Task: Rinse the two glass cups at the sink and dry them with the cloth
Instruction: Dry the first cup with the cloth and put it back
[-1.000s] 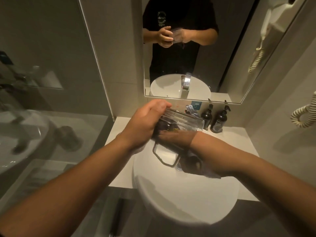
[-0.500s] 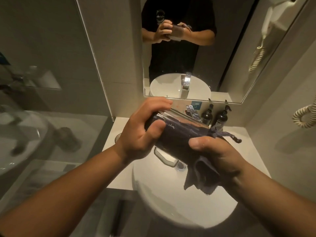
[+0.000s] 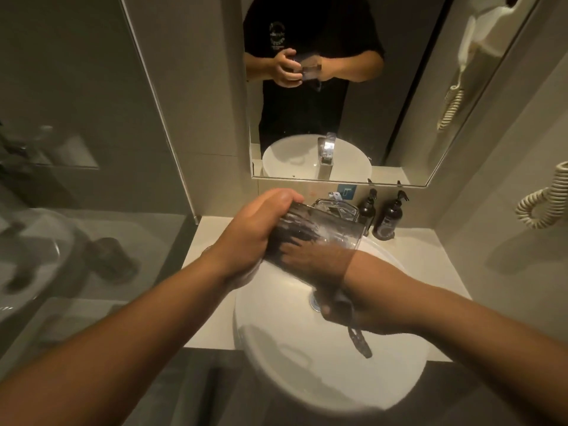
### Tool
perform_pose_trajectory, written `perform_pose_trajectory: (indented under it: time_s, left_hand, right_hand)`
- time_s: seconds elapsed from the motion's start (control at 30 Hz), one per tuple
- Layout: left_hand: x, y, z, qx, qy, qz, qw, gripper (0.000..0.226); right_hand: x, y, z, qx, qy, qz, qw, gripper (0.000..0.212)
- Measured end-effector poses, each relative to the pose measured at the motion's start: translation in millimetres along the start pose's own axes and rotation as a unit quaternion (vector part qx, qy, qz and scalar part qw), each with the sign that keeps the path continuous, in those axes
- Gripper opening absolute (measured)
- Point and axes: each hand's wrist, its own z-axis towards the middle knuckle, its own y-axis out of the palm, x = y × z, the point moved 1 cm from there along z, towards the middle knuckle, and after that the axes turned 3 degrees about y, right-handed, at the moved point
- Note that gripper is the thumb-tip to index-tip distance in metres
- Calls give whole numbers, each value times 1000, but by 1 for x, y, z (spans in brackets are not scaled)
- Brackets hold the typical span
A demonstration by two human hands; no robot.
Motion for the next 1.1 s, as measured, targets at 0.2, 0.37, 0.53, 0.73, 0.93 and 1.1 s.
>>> perform_pose_trajectory:
  time_s: [0.2,0.37,0.53,0.73,0.93,1.1]
  left_hand:
    - [-3,-2,-6,-14,165,115,979,38]
    - [-20,-6,-10,-63,227,187,954,52]
    - [-10,-6,0,-180,-126,26,975,64]
    - [1,5,14,-218,-34,218,951,70]
    - [-13,4,16,-137,-15,171,976,66]
    - [-13,6,17,-97,-5,175,980,69]
  right_hand:
    - [-12,-4,-17,26,142,580,802,28]
    - [1,-9,-27,10,183,639,747,60]
    - [15,-2,-9,-42,-123,-105,986,58]
    - [-9,-28,-15,-83,-174,-183,964,58]
    - [53,18,-1,-109,-87,-127,982,64]
    - [33,-8,-2,-117,37,132,984,54]
